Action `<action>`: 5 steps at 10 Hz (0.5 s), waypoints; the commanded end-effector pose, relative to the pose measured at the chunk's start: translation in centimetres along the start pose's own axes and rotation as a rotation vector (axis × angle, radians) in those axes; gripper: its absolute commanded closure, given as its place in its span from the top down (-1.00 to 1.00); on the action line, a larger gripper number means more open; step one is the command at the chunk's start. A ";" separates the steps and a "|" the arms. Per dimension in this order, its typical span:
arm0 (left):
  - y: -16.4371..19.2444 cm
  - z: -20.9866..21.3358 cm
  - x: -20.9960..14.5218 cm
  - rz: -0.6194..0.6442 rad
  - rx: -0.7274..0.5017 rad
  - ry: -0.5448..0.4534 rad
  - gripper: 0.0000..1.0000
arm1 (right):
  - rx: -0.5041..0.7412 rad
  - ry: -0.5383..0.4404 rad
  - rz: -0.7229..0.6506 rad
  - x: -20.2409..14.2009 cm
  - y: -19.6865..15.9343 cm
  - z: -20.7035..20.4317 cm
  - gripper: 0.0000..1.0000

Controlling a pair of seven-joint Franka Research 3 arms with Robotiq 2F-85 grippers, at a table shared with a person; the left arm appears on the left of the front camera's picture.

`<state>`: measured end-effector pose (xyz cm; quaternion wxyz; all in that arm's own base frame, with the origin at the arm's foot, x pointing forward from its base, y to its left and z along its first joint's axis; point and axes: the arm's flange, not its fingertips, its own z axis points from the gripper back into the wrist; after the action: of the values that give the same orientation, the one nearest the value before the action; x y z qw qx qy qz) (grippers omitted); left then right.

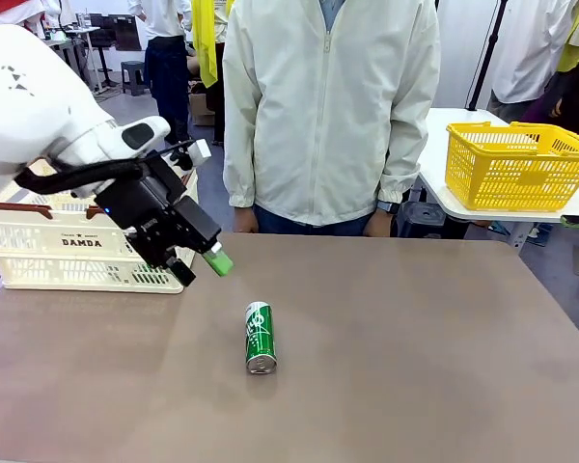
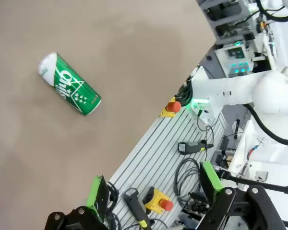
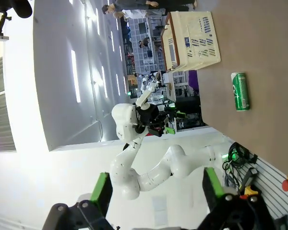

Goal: Place the drinks into the Shopping basket.
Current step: Pick up one drink and place it into the Shopping basket.

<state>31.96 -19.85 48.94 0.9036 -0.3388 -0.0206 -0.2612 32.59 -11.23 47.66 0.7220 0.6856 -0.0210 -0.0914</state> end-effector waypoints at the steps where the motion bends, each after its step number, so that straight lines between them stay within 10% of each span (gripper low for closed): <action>1: -0.5 -0.9 -0.4 -0.002 0.003 -0.009 1.00 | 0.004 -0.011 -0.017 0.1 0.4 0.0 1.00; 5: -5.1 -12.2 6.9 0.420 0.550 0.020 1.00 | 0.004 -0.011 -0.017 0.1 0.4 0.0 1.00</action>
<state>31.53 -30.01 44.66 0.9762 -0.1616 -0.0593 -0.1321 32.58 -11.24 47.65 0.7219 0.6856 -0.0211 -0.0917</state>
